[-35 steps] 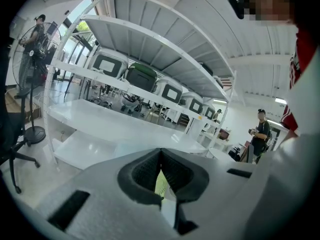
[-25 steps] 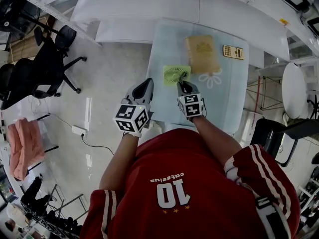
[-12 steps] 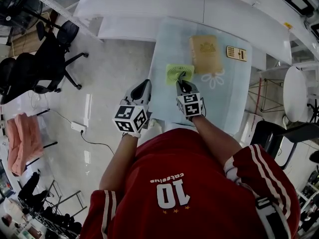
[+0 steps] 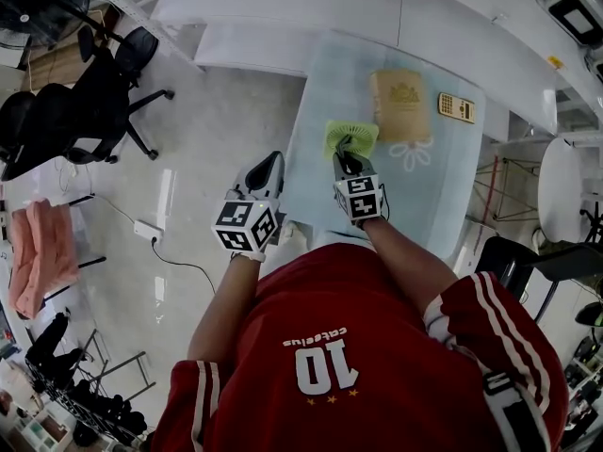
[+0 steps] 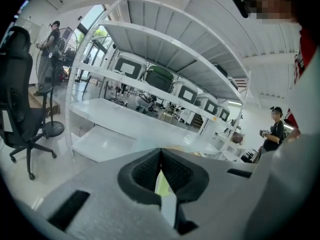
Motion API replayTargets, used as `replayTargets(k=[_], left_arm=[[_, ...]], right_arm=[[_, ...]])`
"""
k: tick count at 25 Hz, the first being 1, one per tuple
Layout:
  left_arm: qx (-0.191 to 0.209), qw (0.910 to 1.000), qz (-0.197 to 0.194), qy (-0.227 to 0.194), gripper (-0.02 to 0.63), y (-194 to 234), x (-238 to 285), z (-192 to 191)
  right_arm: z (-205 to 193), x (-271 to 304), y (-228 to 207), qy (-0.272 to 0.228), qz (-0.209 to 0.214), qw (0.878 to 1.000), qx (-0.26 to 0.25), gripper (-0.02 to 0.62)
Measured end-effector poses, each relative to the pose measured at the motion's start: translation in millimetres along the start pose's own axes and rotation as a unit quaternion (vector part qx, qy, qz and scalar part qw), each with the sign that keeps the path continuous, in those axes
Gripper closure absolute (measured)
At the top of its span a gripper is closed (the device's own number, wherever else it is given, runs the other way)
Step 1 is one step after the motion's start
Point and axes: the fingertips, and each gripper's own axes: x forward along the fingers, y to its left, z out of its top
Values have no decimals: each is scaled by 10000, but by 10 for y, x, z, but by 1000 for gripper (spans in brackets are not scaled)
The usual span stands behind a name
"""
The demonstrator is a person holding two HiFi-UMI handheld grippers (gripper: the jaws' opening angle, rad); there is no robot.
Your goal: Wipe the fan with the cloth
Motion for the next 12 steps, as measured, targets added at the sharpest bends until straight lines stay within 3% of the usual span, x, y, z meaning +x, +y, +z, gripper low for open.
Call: replayTargets(k=[12], left_arm=[[-143, 9998, 137, -57, 603, 123, -173, -62]], right_arm=[[92, 84, 216, 11, 198, 9997, -154, 575]])
